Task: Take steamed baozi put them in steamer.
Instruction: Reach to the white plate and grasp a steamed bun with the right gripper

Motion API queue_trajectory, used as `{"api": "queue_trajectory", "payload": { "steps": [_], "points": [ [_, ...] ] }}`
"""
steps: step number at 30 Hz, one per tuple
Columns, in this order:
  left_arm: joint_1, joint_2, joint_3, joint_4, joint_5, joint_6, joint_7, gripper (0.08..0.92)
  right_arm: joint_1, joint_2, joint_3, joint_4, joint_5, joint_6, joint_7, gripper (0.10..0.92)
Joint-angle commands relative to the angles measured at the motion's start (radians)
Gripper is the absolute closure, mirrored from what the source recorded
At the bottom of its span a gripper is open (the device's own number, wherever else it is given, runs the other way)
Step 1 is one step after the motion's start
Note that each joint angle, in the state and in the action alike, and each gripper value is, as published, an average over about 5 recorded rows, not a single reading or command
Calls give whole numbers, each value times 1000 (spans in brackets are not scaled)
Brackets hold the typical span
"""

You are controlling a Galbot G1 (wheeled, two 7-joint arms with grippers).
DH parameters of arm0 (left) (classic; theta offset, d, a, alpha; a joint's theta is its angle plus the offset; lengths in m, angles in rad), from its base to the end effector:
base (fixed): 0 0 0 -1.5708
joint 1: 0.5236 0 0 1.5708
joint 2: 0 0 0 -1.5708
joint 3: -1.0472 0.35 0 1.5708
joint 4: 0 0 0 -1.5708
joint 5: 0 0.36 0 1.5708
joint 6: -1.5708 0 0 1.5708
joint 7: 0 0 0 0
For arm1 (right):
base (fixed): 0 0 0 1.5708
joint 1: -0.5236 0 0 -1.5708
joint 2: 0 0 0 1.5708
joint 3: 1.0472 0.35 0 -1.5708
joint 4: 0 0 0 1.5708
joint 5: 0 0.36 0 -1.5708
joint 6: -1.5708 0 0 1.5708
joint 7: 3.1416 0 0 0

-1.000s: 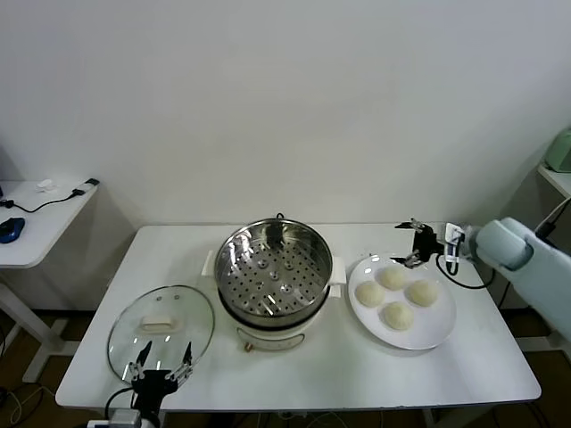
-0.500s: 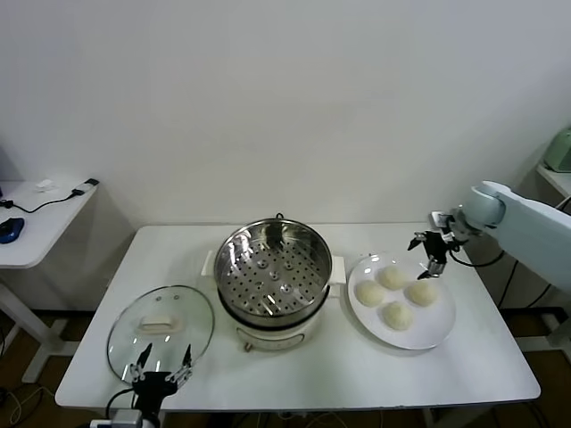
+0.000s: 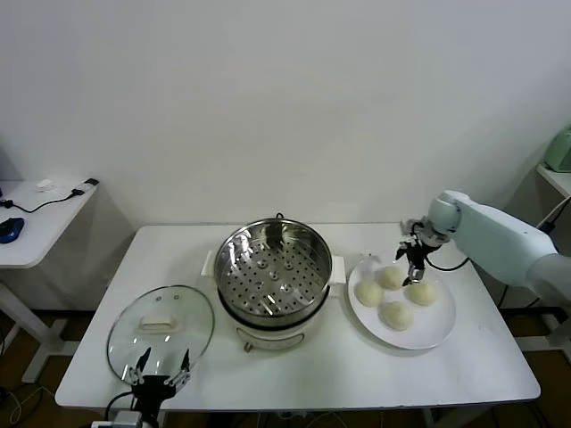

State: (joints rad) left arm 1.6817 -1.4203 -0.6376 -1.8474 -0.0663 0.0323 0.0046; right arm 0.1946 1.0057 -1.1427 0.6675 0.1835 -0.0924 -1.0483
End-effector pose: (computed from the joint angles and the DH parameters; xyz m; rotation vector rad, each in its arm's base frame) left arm 0.1331 0.0767 -0.3996 0.0631 -2.7570 -0.1660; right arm 0.6113 -0.1515 -0.2311 1.1891 -1.3892 1.2251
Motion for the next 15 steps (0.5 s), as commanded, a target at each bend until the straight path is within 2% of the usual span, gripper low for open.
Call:
{"api": "queue_trajectory", "payload": {
  "steps": [1,6,15],
  "points": [
    [0,1,1,10,1,-1,0,177,-30,77,9,-89,-20,-14,8,203],
    [2,-3,5,2,1,0,0,177,-33,79,10,-87,-14,-26,6,237],
    [18,-14,11,-21,8,6,-1,177,-5,60,-10,-60,-8,-30,-18,407]
  ]
}}
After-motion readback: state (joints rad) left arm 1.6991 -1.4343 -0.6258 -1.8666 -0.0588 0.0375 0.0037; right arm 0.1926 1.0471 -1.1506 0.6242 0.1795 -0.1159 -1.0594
